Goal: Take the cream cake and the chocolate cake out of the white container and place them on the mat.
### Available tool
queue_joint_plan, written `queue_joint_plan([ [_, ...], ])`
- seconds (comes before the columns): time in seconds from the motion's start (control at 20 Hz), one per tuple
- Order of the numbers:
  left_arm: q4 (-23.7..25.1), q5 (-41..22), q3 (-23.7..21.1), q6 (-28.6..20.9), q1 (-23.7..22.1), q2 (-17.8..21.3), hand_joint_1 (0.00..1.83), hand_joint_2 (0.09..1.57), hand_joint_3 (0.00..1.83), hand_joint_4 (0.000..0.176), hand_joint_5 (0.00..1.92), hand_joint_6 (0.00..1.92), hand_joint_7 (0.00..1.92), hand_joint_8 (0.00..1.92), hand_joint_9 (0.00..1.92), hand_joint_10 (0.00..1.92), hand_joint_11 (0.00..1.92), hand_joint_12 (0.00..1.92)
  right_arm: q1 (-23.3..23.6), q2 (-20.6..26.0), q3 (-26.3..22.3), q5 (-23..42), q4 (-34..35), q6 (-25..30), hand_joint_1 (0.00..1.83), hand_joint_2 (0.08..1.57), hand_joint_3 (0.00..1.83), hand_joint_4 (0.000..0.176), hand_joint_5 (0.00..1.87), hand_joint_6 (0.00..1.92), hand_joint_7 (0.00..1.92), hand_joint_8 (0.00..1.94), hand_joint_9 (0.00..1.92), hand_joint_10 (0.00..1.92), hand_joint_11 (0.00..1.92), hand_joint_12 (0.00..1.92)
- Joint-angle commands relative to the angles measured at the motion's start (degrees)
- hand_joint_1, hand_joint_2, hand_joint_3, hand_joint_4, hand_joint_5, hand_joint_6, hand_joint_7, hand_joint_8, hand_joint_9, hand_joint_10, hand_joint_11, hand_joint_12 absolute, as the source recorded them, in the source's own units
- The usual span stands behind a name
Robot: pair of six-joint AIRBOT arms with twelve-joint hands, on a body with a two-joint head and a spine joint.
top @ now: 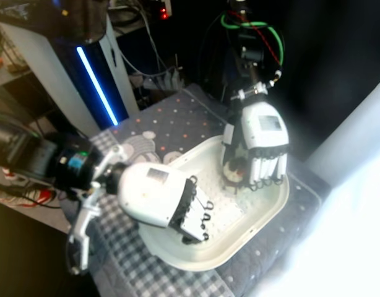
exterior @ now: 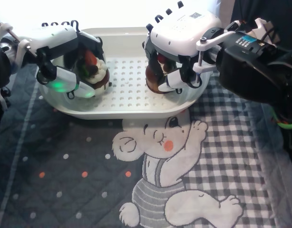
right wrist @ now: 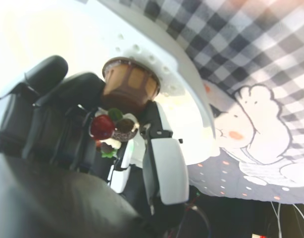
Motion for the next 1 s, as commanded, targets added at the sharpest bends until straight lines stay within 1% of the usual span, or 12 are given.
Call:
queue_joint_plan([
  [0.0,0.5,-4.1,0.2,0.6,0.3,-0.1,1.47,1.23,0.0,0.0,0.64,1.36,0.67,1.31,0.75,1.39,0.65,1.8,0.9,0.1,0.2,6.3,-0.7,-0.3,1.38,1.11,0.0,0.0,1.0,0.95,0.99,0.84,0.91,1.26,0.68,1.37],
  [0.1,0.5,-4.9,0.2,-0.8,0.8,0.0,1.33,1.25,0.0,0.0,0.63,1.45,0.67,1.36,0.75,1.49,0.59,1.44,0.9,0.1,0.0,6.7,-0.7,-0.3,1.38,1.1,0.0,0.0,1.0,0.88,1.0,0.87,0.91,1.29,0.67,1.43],
  [0.25,0.6,-7.4,-0.8,-2.0,1.1,1.0,1.33,1.25,0.0,0.0,0.64,1.41,0.71,1.36,0.74,1.51,0.57,1.44,0.9,0.4,-1.5,9.3,-0.7,-0.3,1.38,1.1,0.0,0.0,0.95,0.9,1.05,0.85,0.92,1.28,0.62,1.44],
  [0.35,2.0,-9.7,-2.1,-3.3,0.7,2.1,1.33,1.24,0.0,0.0,0.67,1.39,0.73,1.34,0.74,1.49,0.55,1.45,0.9,0.4,-3.0,11.3,-0.7,-0.3,1.37,1.14,0.0,0.0,0.92,0.83,0.97,1.1,0.78,1.47,0.39,1.68],
  [0.4,3.1,-10.7,-2.7,-4.1,0.1,2.6,1.34,1.23,0.0,0.0,0.68,1.38,0.74,1.31,0.75,1.47,0.57,1.44,0.9,0.8,-3.7,12.3,-0.8,-0.3,1.37,1.14,0.0,0.0,0.92,0.87,0.99,1.08,0.75,1.45,0.26,1.67],
  [0.45,4.2,-11.7,-3.1,-5.1,-0.4,3.1,1.34,1.23,0.0,0.0,0.67,1.37,0.76,1.3,0.76,1.46,0.57,1.43,0.9,1.7,-4.5,13.4,-0.8,-0.3,1.36,1.18,0.0,0.0,0.9,0.82,0.89,1.25,0.67,1.59,0.31,1.87],
  [0.55,7.2,-14.5,-4.2,-8.5,-1.6,4.3,1.34,1.23,0.0,0.0,0.67,1.39,0.77,1.28,0.76,1.45,0.57,1.4,0.9,3.7,-6.3,15.6,-1.2,-0.3,1.36,1.17,0.0,0.0,0.9,0.86,0.93,1.18,0.67,1.59,0.17,1.84],
  [0.6,8.7,-16.0,-4.8,-10.5,-1.8,5.0,1.34,1.23,0.0,0.0,0.66,1.4,0.78,1.27,0.75,1.45,0.54,1.39,0.9,4.6,-7.3,16.6,-1.6,-0.3,1.36,1.18,0.0,0.0,0.84,0.87,0.88,1.21,0.75,1.59,0.49,1.82],
  [0.7,11.4,-19.4,-6.6,-13.9,-1.9,6.7,1.34,1.22,0.0,0.0,0.66,1.39,0.83,1.22,0.75,1.42,0.51,1.38,0.9,6.3,-9.3,18.6,-2.2,-0.3,1.36,1.18,0.0,0.0,0.88,0.88,0.88,1.22,0.7,1.63,0.45,1.86],
  [0.8,12.8,-23.1,-9.7,-14.1,-1.3,9.1,1.34,1.21,0.0,0.0,0.7,1.34,0.83,1.22,0.75,1.43,0.54,1.39,0.9,9.1,-12.8,22.2,-3.8,-0.3,1.37,1.17,0.0,0.0,0.81,0.94,0.87,1.18,0.85,1.49,0.83,1.67],
  [0.85,13.6,-24.5,-11.2,-14.1,-1.0,10.2,1.34,1.21,0.0,0.0,0.68,1.34,0.84,1.21,0.77,1.41,0.58,1.38,0.9,11.2,-14.5,23.7,-4.3,-0.3,1.29,1.13,0.0,0.0,0.94,0.81,0.97,1.22,0.98,1.32,0.96,1.6],
  [0.95,15.1,-27.9,-15.3,-14.1,0.6,13.6,1.35,1.2,0.0,0.0,0.7,1.33,0.85,1.2,0.79,1.38,0.63,1.35,0.9,15.1,-18.6,27.5,-5.5,-0.3,1.35,1.16,0.0,0.0,0.88,0.85,0.9,1.24,0.84,1.46,0.71,1.7],
])
